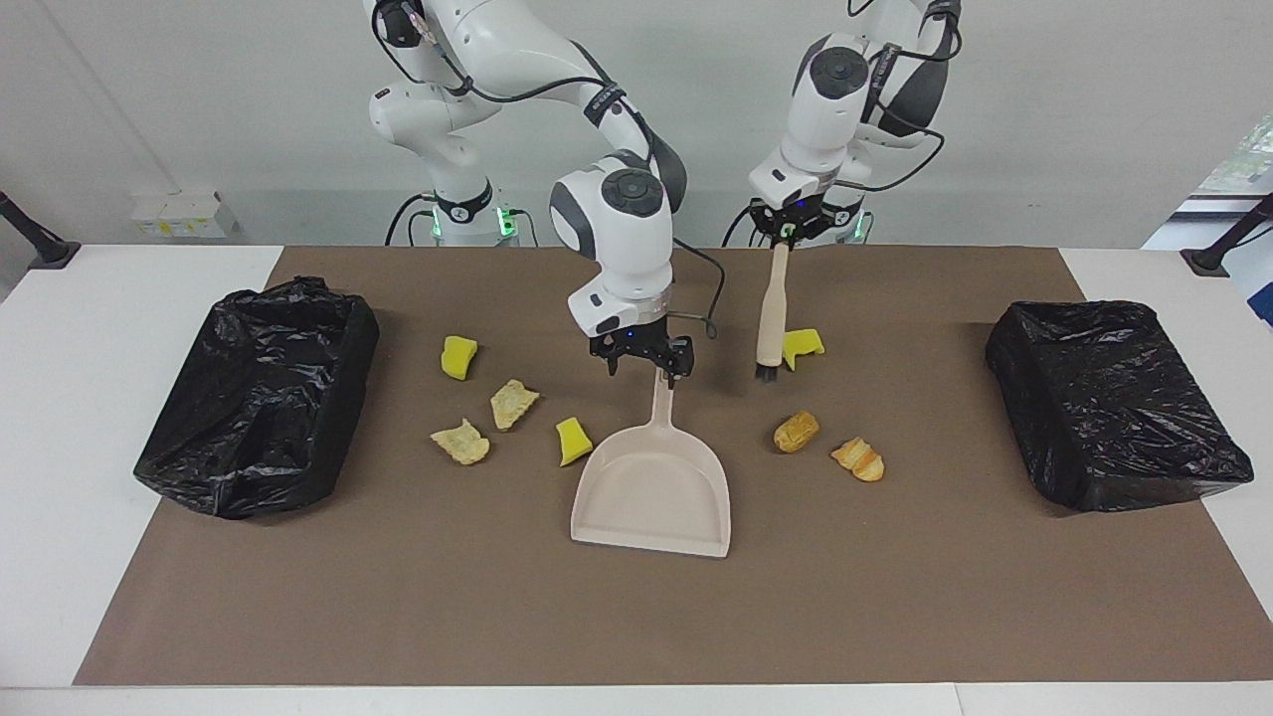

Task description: Sweep and dump trash in bin

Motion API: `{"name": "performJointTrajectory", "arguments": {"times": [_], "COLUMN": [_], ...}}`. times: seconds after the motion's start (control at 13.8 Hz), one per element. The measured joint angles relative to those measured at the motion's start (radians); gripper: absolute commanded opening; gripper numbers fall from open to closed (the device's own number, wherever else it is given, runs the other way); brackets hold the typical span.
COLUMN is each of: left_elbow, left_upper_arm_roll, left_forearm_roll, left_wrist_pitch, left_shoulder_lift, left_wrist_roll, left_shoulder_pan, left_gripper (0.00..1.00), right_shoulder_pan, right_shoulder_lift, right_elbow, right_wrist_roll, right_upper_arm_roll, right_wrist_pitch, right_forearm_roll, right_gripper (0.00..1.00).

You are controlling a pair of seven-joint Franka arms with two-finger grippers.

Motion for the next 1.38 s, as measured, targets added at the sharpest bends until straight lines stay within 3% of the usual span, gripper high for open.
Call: {"name": "performJointTrajectory", "arguments": {"times": [0.36,0.51,0.87,1.02,1.23,1.38], "left_elbow": [0.14,0.196,0.365,0.449,0.488,0.476], "left_upper_arm_roll": [0.001,0.001,-0.001,0.0,-0.003,-0.011], "left_forearm_roll": [0.003,0.004,0.063,0.081,0.088,0.089], "left_wrist_pitch": [0.099,0.154,0.266,0.279,0.271,0.255], "left_shoulder_lift": [0.15,0.232,0.474,0.569,0.628,0.627], "left_wrist_roll": [0.259,0.304,0.31,0.319,0.342,0.376], "left_shoulder_pan": [0.267,0.313,0.352,0.384,0.394,0.393], "left_gripper": [0.0,0.0,0.0,0.0,0.0,0.0], "right_shoulder_pan": [0.062,0.064,0.064,0.063,0.062,0.062], "right_shoulder_lift": [0.001,0.001,0.001,0.001,0.001,0.002], "right_elbow": [-0.077,-0.081,-0.082,-0.084,-0.088,-0.098], "right_wrist_roll": [0.151,0.161,0.201,0.203,0.203,0.203], "right_upper_arm_roll": [0.0,-0.001,-0.004,-0.006,-0.006,-0.006], "right_wrist_pitch": [0.077,0.085,0.138,0.172,0.179,0.179], "right_forearm_roll": [-0.151,-0.176,-0.254,-0.255,-0.255,-0.255], "right_gripper": [1.0,0.92,0.9,0.72,0.66,0.3]}}
